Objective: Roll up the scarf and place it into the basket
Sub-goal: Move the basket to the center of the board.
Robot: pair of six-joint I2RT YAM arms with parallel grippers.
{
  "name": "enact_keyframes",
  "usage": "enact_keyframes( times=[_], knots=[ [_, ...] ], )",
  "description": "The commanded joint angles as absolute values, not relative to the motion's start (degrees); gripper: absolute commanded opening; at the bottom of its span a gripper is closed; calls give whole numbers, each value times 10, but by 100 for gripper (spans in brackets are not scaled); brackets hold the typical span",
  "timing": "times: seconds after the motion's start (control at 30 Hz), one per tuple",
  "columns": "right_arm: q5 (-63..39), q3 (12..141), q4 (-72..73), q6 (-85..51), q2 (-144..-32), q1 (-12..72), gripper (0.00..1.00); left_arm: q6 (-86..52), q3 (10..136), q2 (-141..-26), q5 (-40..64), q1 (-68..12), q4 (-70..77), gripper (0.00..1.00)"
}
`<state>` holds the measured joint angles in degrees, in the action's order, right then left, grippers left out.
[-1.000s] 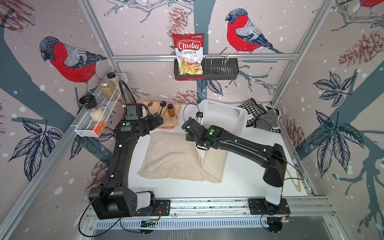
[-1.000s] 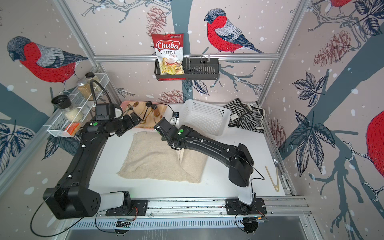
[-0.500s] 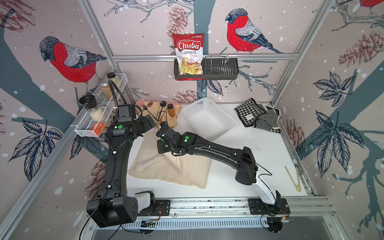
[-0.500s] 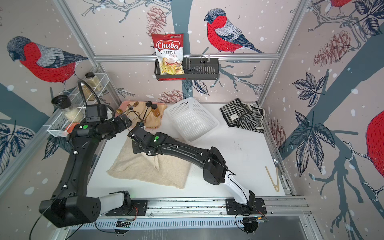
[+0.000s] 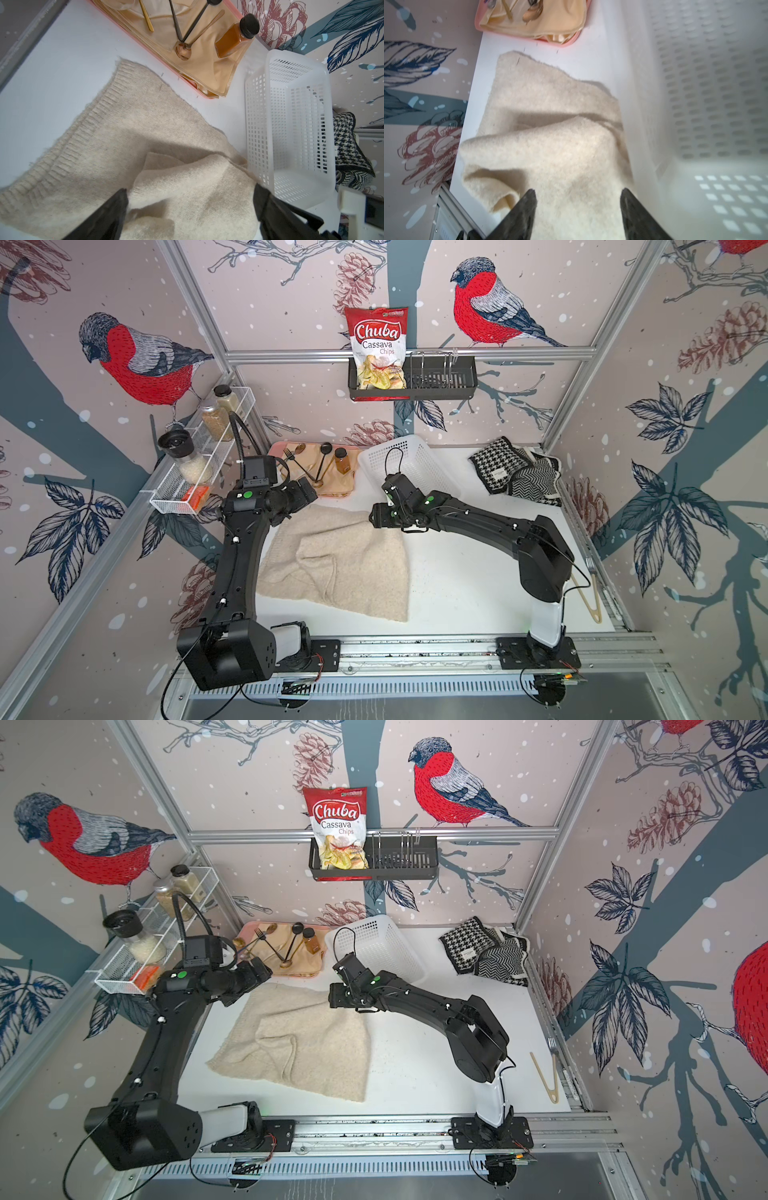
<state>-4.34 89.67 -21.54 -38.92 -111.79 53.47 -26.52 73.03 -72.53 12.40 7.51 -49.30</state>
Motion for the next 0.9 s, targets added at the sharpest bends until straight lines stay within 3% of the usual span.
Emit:
enact_keyframes(
  times=[0.0, 0.4, 0.63, 0.87],
  knots=[
    [-53, 914, -190, -370, -1141, 520, 66, -253, 725, -723, 145, 75, -474, 96],
    [-5, 1021, -293, -332, -1227, 477, 64, -249, 702, -719, 158, 76, -465, 96],
    [44, 965, -268, -304, -1186, 385, 66, -242, 690, -715, 165, 75, -459, 96],
    [31, 872, -258, -333, -1091, 479, 69, -237, 655, -722, 174, 75, -448, 96]
  ],
)
